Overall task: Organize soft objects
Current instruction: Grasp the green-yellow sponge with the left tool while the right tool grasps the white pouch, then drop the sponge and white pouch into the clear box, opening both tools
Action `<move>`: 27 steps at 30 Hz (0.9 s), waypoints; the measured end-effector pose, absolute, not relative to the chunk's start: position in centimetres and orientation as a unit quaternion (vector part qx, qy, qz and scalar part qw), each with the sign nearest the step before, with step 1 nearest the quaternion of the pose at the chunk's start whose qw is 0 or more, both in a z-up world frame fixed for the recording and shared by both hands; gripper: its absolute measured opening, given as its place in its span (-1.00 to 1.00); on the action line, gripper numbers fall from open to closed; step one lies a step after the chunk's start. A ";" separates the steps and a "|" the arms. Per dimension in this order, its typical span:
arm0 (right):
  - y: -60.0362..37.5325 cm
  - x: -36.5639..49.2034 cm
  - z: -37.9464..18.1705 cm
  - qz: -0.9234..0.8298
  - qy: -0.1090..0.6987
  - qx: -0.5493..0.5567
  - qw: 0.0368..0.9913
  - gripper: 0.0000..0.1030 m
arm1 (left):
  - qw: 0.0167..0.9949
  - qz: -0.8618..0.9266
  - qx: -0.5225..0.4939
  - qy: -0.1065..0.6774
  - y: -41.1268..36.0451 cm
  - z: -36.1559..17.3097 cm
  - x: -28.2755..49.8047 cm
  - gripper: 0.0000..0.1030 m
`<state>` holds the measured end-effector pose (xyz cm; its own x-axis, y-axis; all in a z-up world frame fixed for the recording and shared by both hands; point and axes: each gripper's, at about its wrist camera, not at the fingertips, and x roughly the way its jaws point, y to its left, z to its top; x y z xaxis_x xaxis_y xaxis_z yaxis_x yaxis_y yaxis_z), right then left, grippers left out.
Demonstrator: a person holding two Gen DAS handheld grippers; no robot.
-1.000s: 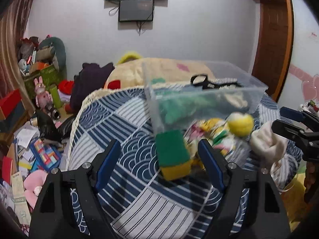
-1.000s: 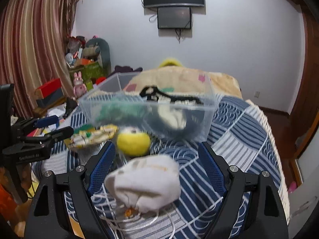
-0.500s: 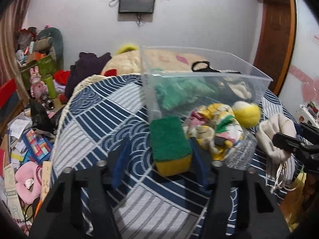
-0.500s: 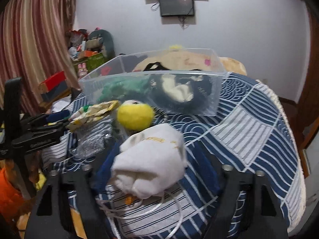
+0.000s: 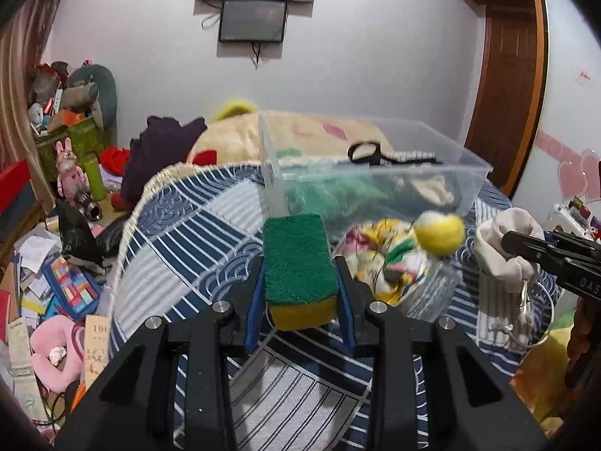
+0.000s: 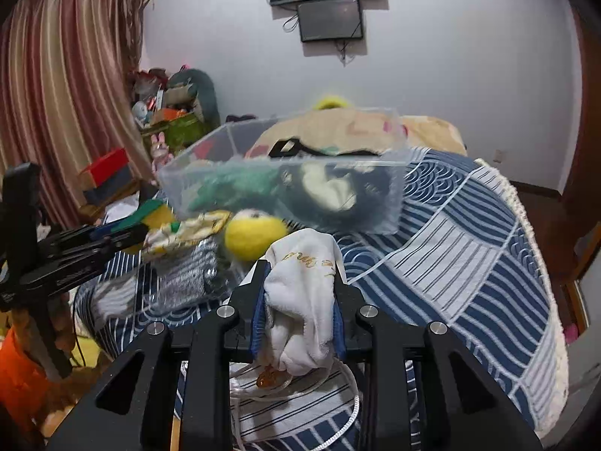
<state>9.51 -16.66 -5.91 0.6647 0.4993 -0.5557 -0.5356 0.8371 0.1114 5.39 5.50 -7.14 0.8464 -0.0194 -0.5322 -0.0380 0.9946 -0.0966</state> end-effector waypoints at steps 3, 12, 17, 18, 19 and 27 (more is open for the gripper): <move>-17.4 9.5 -4.8 0.277 0.280 -0.022 0.919 -0.51 | 0.965 0.004 -0.049 0.259 5.5 -5.9 5.0 -0.34; -17.9 10.2 -1.1 0.257 0.228 -0.008 0.939 -0.50 | 0.977 -0.003 -0.026 0.212 4.6 -2.6 5.5 -0.34; -17.1 11.2 1.0 0.244 0.198 -0.008 0.949 -0.51 | 0.979 0.000 -0.019 0.201 4.5 -1.8 6.9 -0.34; -16.8 11.6 1.4 0.242 0.192 -0.007 0.951 -0.50 | 0.979 0.000 -0.020 0.202 4.6 -1.7 7.3 -0.34; -16.6 12.0 1.8 0.242 0.188 -0.008 0.952 -0.50 | 0.979 0.001 -0.021 0.203 4.8 -1.6 7.7 -0.34; -13.5 14.1 3.3 0.234 0.160 -0.029 0.959 -0.50 | 0.977 -0.003 -0.023 0.211 5.2 -1.3 10.5 -0.34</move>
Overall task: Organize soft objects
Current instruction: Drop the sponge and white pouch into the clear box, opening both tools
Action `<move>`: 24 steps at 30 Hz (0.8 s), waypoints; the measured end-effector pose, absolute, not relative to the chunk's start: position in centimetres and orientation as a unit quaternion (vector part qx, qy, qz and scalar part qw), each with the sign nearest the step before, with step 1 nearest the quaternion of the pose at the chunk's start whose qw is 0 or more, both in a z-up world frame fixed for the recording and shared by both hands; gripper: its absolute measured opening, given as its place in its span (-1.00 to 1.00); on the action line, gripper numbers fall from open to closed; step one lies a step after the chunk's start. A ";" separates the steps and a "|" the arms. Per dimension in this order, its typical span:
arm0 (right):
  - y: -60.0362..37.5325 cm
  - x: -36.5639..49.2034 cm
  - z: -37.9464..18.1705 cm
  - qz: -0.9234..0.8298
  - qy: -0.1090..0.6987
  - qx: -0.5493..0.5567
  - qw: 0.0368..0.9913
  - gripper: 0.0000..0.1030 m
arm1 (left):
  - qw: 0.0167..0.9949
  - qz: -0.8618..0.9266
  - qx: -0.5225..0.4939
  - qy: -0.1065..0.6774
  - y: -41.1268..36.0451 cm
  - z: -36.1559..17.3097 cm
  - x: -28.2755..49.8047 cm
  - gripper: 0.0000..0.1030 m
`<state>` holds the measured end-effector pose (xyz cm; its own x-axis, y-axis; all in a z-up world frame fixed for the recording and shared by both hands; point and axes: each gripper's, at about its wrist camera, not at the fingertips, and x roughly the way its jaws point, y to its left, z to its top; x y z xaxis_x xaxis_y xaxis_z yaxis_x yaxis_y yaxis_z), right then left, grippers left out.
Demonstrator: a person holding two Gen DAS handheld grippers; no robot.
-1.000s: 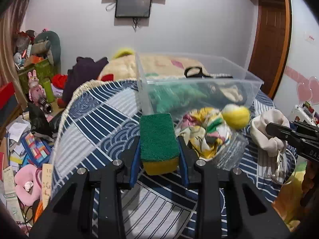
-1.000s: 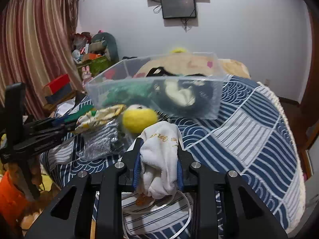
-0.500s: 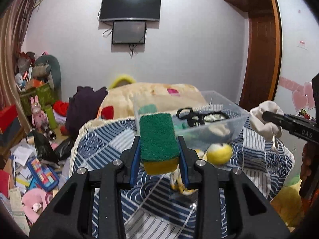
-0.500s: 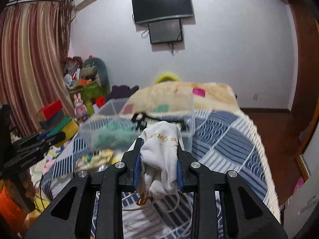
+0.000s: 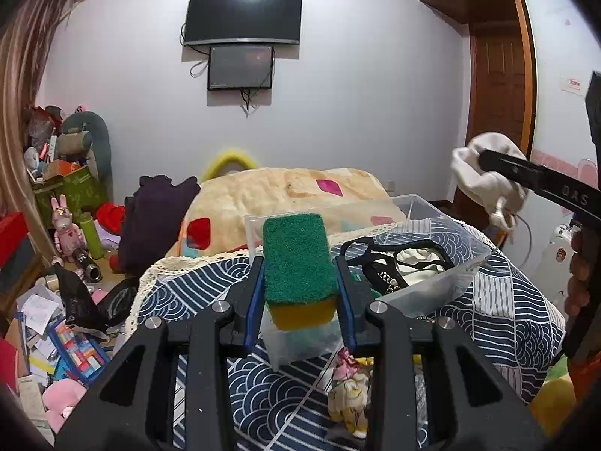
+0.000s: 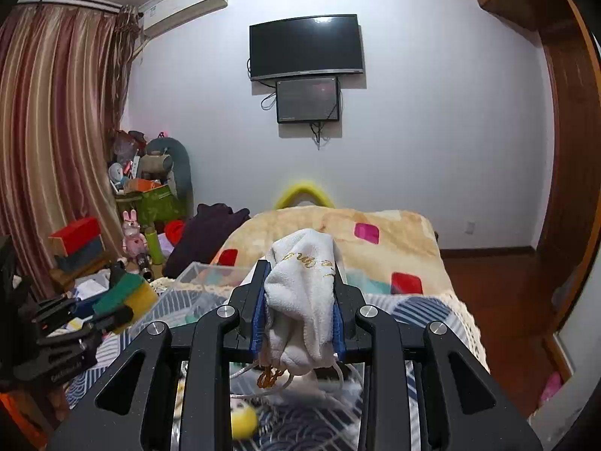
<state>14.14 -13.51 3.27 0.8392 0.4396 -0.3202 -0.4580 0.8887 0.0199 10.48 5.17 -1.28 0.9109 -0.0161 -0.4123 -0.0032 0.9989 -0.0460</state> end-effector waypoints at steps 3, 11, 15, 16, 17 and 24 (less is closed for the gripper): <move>-12.0 15.0 2.9 0.237 0.164 -0.040 0.957 -0.51 | 0.975 -0.007 -0.022 0.223 5.2 -1.7 11.6 -0.34; -8.7 17.2 0.2 0.253 0.206 -0.082 0.942 -0.50 | 0.967 -0.014 -0.007 0.253 4.4 -3.5 13.9 -0.34; -7.7 18.4 -1.2 0.261 0.241 -0.101 0.929 -0.51 | 0.964 -0.017 0.004 0.264 4.0 -3.9 14.7 -0.34; -7.7 18.7 -1.5 0.264 0.251 -0.102 0.926 -0.51 | 0.963 -0.018 0.006 0.269 3.9 -4.0 14.9 -0.34; -7.6 18.9 -1.7 0.267 0.258 -0.102 0.923 -0.51 | 0.961 -0.020 0.006 0.274 3.9 -4.2 15.1 -0.34; -7.4 19.4 -3.5 0.280 0.309 -0.117 0.901 -0.49 | 0.959 -0.022 -0.002 0.283 3.9 -4.5 15.8 -0.34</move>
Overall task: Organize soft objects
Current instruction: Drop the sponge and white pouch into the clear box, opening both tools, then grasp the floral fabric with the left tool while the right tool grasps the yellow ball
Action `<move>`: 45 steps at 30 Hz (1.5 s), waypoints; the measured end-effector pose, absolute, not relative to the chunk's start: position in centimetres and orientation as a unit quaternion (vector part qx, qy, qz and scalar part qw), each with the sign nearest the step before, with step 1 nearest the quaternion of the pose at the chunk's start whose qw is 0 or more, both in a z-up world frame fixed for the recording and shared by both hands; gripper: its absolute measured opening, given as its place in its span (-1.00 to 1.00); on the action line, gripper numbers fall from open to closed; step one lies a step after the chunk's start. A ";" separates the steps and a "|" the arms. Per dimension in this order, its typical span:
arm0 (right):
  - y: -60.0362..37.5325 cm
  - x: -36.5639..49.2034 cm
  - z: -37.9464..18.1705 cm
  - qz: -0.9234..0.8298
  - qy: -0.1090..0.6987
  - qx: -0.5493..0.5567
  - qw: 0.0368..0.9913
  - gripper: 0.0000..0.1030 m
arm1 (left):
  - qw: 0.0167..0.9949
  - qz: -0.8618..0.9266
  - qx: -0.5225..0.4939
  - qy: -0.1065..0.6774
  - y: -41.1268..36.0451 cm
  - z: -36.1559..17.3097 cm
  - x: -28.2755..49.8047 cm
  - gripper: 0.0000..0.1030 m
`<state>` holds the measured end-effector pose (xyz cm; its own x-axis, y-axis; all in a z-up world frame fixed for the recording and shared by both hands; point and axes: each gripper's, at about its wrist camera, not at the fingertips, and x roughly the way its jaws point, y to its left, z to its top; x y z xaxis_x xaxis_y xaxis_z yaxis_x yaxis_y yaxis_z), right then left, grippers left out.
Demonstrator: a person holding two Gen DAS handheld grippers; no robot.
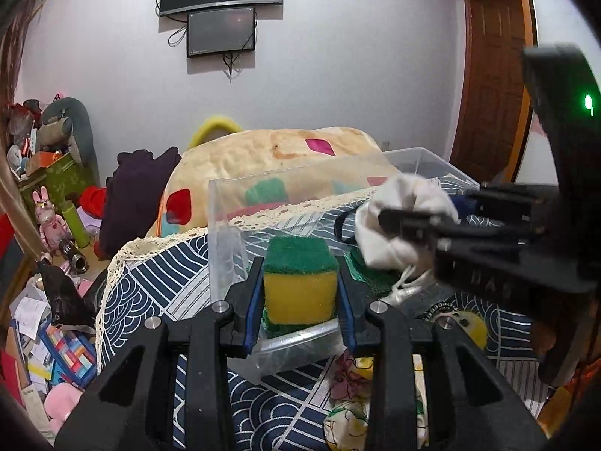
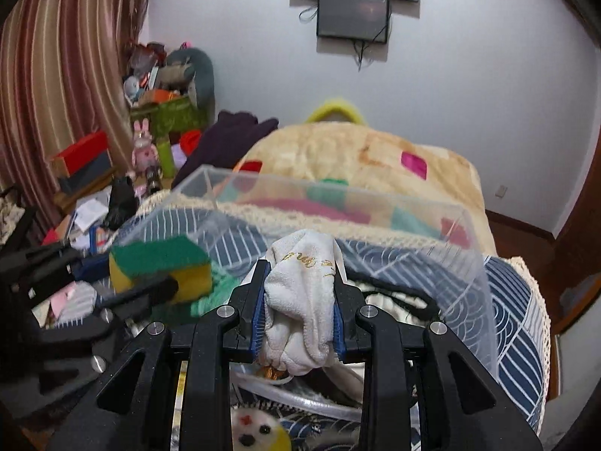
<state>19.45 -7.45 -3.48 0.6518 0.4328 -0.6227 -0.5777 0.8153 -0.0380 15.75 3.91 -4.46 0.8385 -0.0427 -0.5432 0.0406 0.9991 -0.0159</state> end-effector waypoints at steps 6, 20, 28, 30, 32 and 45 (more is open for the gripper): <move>-8.0 19.0 -3.5 0.283 0.318 -0.111 0.898 -0.38 | 0.959 -0.015 0.001 0.282 3.9 -4.3 15.3 -0.25; -10.6 15.5 0.3 0.293 0.257 -0.087 0.917 -0.11 | 0.967 -0.022 -0.022 0.252 4.0 -1.7 11.8 0.07; -12.1 12.6 0.4 0.299 0.226 -0.082 0.924 0.04 | 0.969 -0.042 -0.027 0.241 3.3 -1.4 9.0 0.23; -12.2 12.2 -0.2 0.295 0.227 -0.087 0.924 0.04 | 0.966 -0.048 -0.030 0.252 3.0 -1.9 8.6 0.25; -12.2 11.8 -0.9 0.295 0.232 -0.092 0.922 0.04 | 0.962 -0.056 -0.031 0.264 2.8 -2.6 8.5 0.25; -11.3 12.8 -6.3 0.310 0.304 -0.074 0.898 0.04 | 0.940 -0.069 -0.062 0.328 2.6 -7.4 9.1 0.28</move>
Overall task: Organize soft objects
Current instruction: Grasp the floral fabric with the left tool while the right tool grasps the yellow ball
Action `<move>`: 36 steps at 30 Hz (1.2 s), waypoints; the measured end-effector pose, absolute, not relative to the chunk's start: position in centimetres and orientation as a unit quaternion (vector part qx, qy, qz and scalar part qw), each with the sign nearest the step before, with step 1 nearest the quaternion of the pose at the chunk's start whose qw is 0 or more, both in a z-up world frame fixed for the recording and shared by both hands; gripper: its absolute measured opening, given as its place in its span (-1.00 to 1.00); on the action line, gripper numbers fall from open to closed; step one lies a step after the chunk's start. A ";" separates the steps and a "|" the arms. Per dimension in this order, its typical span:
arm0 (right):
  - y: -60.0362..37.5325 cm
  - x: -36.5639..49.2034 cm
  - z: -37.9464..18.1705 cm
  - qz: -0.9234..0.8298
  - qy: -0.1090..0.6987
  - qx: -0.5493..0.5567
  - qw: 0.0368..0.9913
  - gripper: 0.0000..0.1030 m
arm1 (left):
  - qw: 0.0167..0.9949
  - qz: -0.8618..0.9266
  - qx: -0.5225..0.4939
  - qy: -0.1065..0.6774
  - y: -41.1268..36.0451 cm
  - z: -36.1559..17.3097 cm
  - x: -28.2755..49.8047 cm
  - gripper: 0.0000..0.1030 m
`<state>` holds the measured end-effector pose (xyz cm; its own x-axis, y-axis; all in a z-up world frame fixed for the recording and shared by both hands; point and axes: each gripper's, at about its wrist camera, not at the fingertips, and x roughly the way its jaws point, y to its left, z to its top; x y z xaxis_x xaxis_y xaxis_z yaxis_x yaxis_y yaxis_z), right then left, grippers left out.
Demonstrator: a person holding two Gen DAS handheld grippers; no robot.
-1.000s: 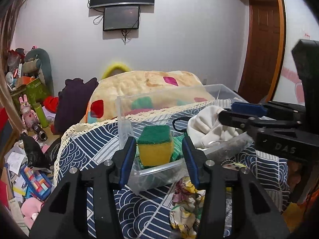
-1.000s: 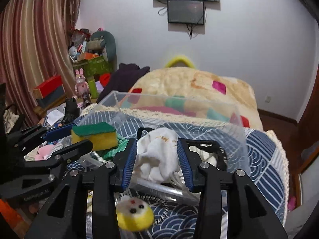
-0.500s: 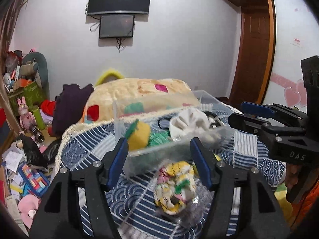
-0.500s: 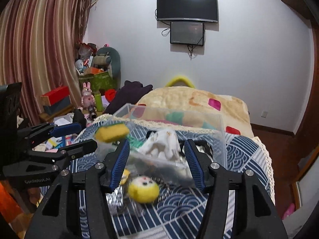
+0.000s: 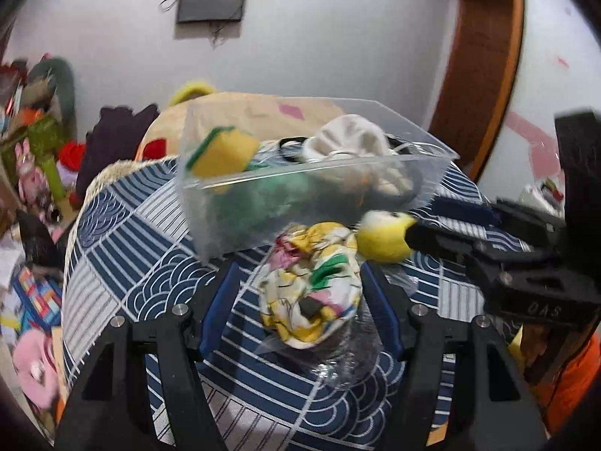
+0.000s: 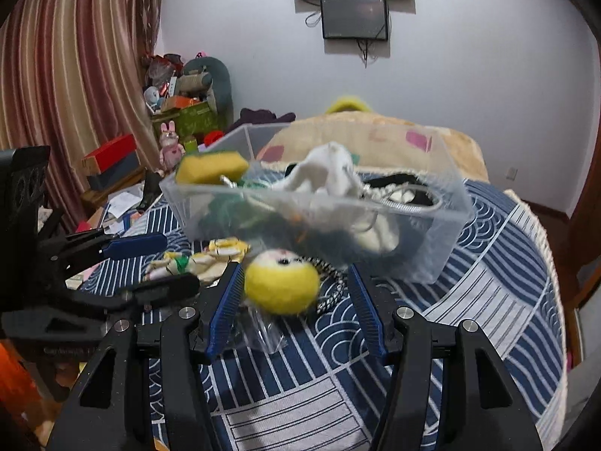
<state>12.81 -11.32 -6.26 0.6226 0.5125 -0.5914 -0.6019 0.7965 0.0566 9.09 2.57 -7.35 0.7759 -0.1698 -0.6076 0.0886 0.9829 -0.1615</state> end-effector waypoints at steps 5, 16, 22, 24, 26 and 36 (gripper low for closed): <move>-10.5 12.6 -7.1 0.312 0.313 -0.077 0.894 0.04 | 0.938 -0.049 -0.088 0.332 4.2 -8.1 9.6 0.28; -10.6 12.8 -8.0 0.315 0.325 -0.060 0.890 -0.26 | 0.931 -0.040 -0.089 0.353 4.6 -10.2 10.5 -0.40; -11.0 11.9 -7.1 0.323 0.307 -0.062 0.893 -0.28 | 0.940 -0.049 -0.061 0.332 3.7 -9.1 9.2 -0.64; -11.2 11.5 -6.6 0.326 0.299 -0.062 0.895 -0.28 | 0.943 -0.052 -0.055 0.323 3.4 -8.4 8.8 -0.64; -11.4 11.3 -6.3 0.327 0.292 -0.062 0.897 -0.28 | 0.947 -0.057 -0.054 0.312 3.3 -7.5 8.3 -0.64; -13.0 10.0 -3.1 0.315 0.234 -0.061 0.918 -0.29 | 0.965 -0.068 -0.049 0.248 3.4 -2.6 7.4 -0.64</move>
<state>9.98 -13.00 -3.15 0.6921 0.5494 -0.4682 -0.6066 0.7942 0.0353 7.36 3.40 -2.60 0.8680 -0.1556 -0.4716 0.1072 0.9860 -0.1281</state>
